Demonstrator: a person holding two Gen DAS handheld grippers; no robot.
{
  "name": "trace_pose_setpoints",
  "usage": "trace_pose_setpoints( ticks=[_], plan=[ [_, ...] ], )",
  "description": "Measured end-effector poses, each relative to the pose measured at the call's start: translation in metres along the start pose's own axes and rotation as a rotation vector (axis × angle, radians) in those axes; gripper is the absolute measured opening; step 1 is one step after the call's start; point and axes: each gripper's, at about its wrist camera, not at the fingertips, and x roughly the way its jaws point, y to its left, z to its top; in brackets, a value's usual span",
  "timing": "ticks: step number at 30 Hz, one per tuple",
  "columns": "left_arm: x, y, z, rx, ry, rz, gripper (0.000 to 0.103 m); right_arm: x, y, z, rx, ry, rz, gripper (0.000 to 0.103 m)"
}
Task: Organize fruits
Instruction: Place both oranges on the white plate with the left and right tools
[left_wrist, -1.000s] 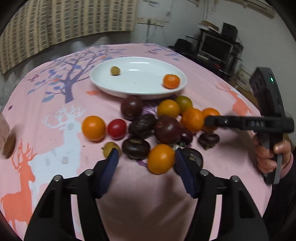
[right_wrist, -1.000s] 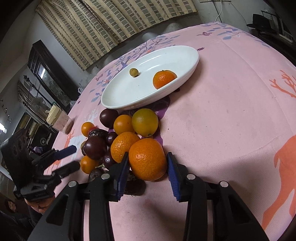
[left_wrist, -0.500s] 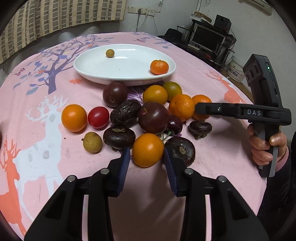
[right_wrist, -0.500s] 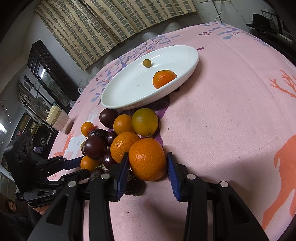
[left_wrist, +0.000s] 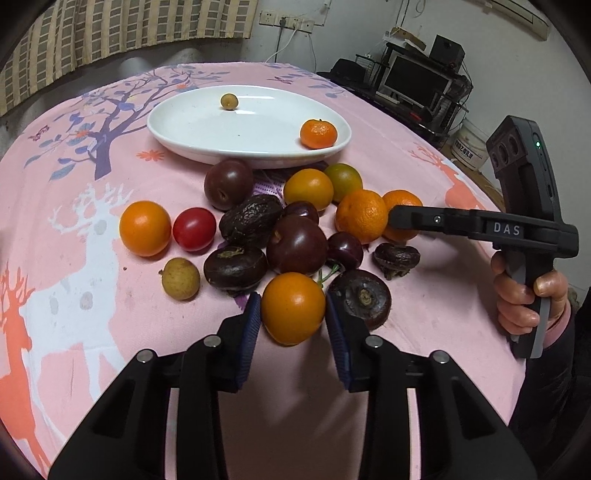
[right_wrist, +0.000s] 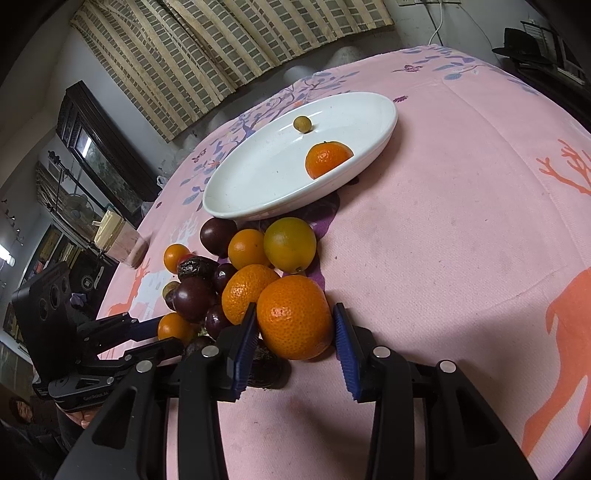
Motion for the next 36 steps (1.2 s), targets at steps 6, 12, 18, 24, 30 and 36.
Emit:
trace_pose_setpoints(
  ticks=[6,12,18,24,30,36],
  plan=[
    [-0.023,0.008,0.002,-0.053,-0.066,-0.067,0.035,-0.012,0.004,0.001,-0.018,-0.058,0.050,0.041],
    [-0.032,0.011,0.066,-0.037,-0.168,-0.037,0.035,-0.016,0.020,0.045,-0.037,-0.144,0.059,0.041],
    [0.018,0.033,0.135,-0.090,-0.154,0.091,0.035,0.031,0.030,0.103,-0.062,-0.133,-0.041,0.041],
    [0.061,0.058,0.161,-0.140,-0.076,0.151,0.035,0.063,0.043,0.108,-0.180,-0.095,-0.160,0.041],
    [0.073,0.062,0.156,-0.147,-0.052,0.167,0.045,0.064,0.049,0.102,-0.206,-0.094,-0.169,0.051],
    [0.033,0.054,0.149,-0.150,-0.166,0.206,0.076,0.039,0.060,0.096,-0.249,-0.177,-0.156,0.057]
  ],
)
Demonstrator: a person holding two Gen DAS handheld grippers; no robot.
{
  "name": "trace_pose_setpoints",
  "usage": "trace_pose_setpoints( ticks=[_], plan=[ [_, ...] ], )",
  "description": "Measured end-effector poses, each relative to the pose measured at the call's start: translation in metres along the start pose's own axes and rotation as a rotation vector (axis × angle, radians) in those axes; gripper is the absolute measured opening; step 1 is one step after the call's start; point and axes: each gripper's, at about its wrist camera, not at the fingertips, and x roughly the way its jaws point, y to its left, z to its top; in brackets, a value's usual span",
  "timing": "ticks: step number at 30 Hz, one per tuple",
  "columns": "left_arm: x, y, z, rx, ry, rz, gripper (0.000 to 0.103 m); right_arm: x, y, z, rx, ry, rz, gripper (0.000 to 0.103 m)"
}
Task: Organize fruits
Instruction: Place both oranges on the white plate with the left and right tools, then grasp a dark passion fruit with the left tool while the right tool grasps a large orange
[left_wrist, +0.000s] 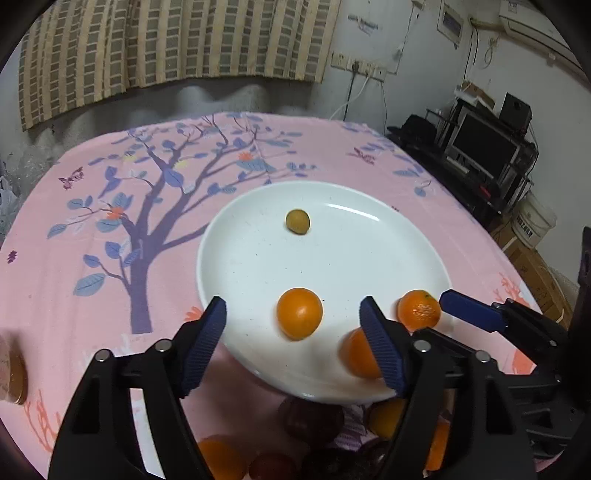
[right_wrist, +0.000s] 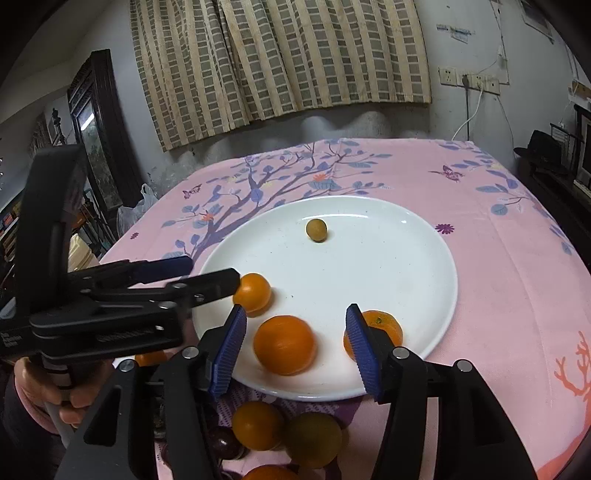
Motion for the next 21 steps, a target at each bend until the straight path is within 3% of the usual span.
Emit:
trace_pose_setpoints(
  ticks=[8,14,21],
  plan=[
    [-0.041,0.025,-0.038,-0.036,-0.046,0.068,0.094,-0.014,-0.008,-0.003,0.055,-0.006,0.028,0.057],
    [-0.053,0.070,-0.076,-0.133,0.012,0.132,0.094,-0.033,-0.013,-0.022,0.083,0.017,0.077,0.060],
    [-0.069,0.088,-0.078,-0.223,-0.012,0.116,0.094,-0.040,-0.012,-0.055,0.067,0.109,0.112,0.060]
  ],
)
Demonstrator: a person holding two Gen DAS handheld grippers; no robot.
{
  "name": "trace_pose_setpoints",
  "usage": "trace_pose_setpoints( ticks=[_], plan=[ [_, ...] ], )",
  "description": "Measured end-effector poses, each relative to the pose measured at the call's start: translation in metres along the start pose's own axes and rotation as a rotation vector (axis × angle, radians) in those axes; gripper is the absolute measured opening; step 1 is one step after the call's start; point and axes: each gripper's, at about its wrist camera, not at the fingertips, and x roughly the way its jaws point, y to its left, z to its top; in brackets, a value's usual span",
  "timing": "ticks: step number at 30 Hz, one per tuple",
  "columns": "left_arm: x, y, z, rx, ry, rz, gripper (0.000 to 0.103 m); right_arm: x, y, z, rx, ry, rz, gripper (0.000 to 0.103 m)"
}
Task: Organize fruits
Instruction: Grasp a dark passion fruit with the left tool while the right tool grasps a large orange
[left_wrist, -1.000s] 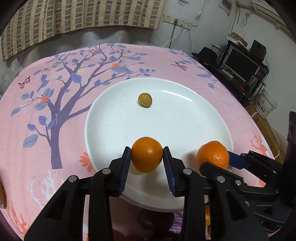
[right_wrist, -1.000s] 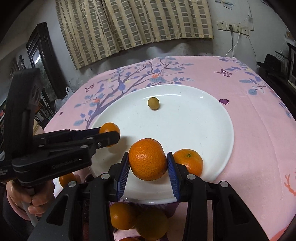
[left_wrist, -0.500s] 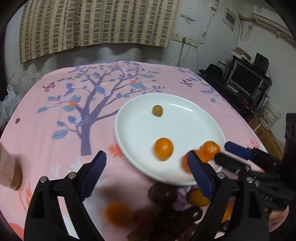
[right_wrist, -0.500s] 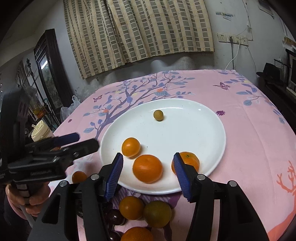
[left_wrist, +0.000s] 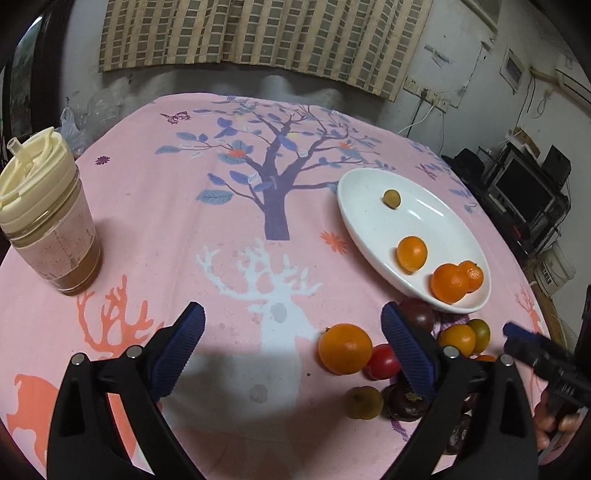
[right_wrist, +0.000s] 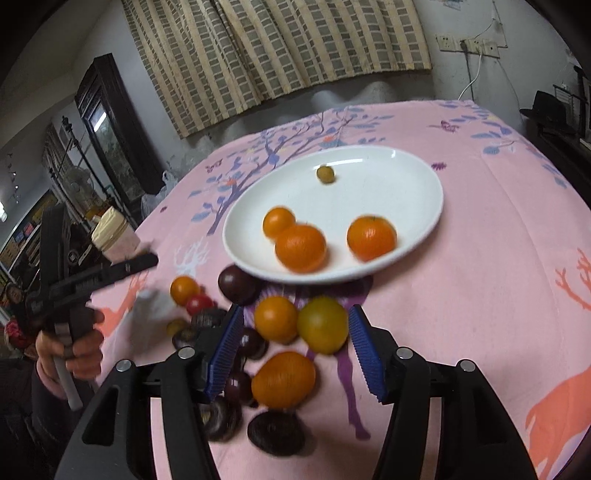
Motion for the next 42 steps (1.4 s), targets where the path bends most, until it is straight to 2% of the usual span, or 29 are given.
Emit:
trace_pose_setpoints(
  ticks=[3,8,13,19,20,22,25,28,30,33,36,38,40,42],
  plan=[
    [-0.002,-0.006,-0.001,0.021,-0.005,0.010,0.094,-0.002,-0.001,-0.012,0.000,0.025,0.011,0.060],
    [-0.003,-0.014,-0.003,0.042,0.006,-0.013,0.094,0.006,-0.001,-0.017,0.004,0.074,0.041,0.060],
    [-0.005,-0.017,-0.004,0.046,0.005,-0.019,0.094,0.014,0.006,-0.021,-0.029,0.115,0.029,0.059],
    [-0.010,-0.023,-0.006,0.068,-0.004,-0.033,0.094,0.024,0.004,-0.024,-0.023,0.151,0.025,0.047],
    [-0.011,-0.025,-0.006,0.074,-0.006,-0.034,0.094,0.024,0.004,-0.024,-0.023,0.150,0.034,0.042],
    [-0.011,-0.028,-0.008,0.091,-0.005,-0.043,0.094,0.024,0.004,-0.024,-0.022,0.150,0.048,0.041],
    [-0.013,-0.039,-0.012,0.142,0.016,-0.093,0.094,0.020,-0.002,-0.021,0.011,0.134,0.070,0.041],
    [-0.020,-0.059,-0.022,0.248,0.038,-0.204,0.093,0.008,-0.014,-0.015,0.081,0.072,0.132,0.041],
    [-0.028,-0.080,-0.035,0.356,0.070,-0.318,0.086,-0.002,-0.022,-0.012,0.123,0.029,0.167,0.041],
    [-0.035,-0.108,-0.061,0.506,0.123,-0.440,0.075,-0.010,-0.030,-0.009,0.151,-0.012,0.140,0.041],
    [-0.032,-0.127,-0.084,0.598,0.171,-0.453,0.065,-0.008,-0.035,-0.008,0.174,-0.008,0.111,0.041],
    [-0.026,-0.132,-0.091,0.612,0.200,-0.448,0.064,-0.007,-0.035,-0.007,0.174,-0.003,0.109,0.041],
    [-0.020,-0.133,-0.094,0.615,0.222,-0.436,0.055,-0.006,-0.032,-0.006,0.160,-0.003,0.104,0.041],
    [-0.015,-0.133,-0.096,0.607,0.243,-0.433,0.053,-0.008,-0.031,-0.008,0.156,-0.004,0.110,0.041]
  ],
)
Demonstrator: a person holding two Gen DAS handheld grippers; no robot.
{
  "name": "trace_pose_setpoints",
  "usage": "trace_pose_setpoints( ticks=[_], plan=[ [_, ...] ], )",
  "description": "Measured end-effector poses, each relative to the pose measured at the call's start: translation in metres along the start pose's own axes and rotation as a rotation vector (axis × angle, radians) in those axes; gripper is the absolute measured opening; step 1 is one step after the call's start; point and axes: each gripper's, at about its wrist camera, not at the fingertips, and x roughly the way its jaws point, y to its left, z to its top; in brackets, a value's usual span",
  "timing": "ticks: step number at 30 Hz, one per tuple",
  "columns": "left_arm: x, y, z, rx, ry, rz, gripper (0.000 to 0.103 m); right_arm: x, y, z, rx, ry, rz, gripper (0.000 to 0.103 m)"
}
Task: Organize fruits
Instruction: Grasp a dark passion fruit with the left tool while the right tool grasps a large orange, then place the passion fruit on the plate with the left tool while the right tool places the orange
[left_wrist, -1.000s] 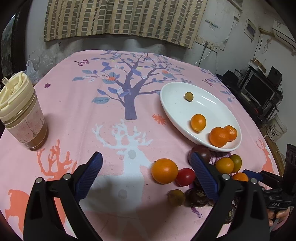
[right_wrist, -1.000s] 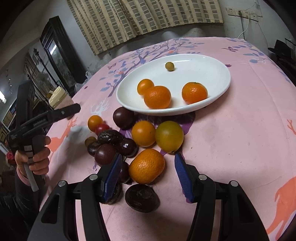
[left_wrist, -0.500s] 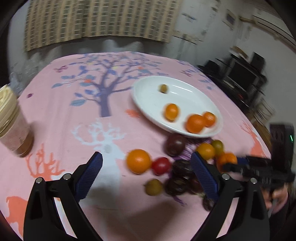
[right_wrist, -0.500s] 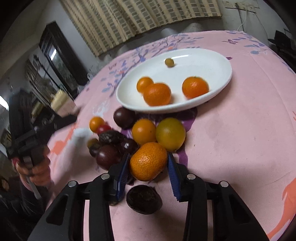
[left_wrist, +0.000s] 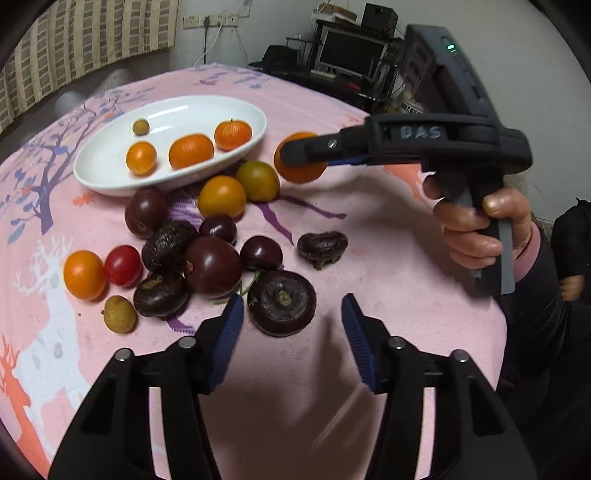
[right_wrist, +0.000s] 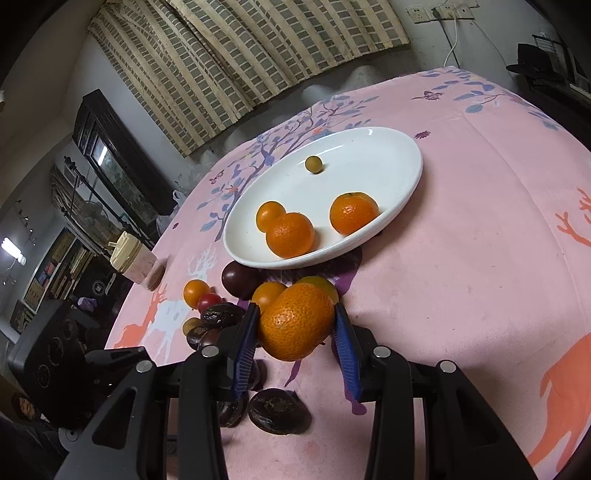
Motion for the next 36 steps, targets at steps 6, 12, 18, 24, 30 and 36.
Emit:
trace_pose_setpoints(
  ticks=[6,12,18,24,30,36],
  plan=[
    [0.013,0.004,0.000,-0.015,0.027,0.044,0.053,-0.001,0.001,0.000,-0.002,-0.005,0.003,0.041],
    [0.023,0.003,0.002,-0.006,0.041,0.078,0.053,-0.004,0.003,-0.002,-0.012,-0.010,0.009,0.041],
    [0.025,-0.005,0.000,0.008,0.028,0.111,0.046,-0.004,0.004,-0.002,-0.016,-0.010,0.009,0.041],
    [0.016,-0.004,-0.003,-0.046,0.010,0.086,0.045,0.000,0.008,-0.004,-0.043,0.004,-0.001,0.041],
    [-0.028,0.020,0.023,-0.129,-0.131,-0.005,0.045,-0.001,0.019,0.009,-0.075,-0.051,0.017,0.041],
    [-0.033,0.077,0.091,-0.231,-0.241,0.157,0.045,0.024,0.036,0.056,-0.149,-0.167,-0.207,0.041]
  ],
)
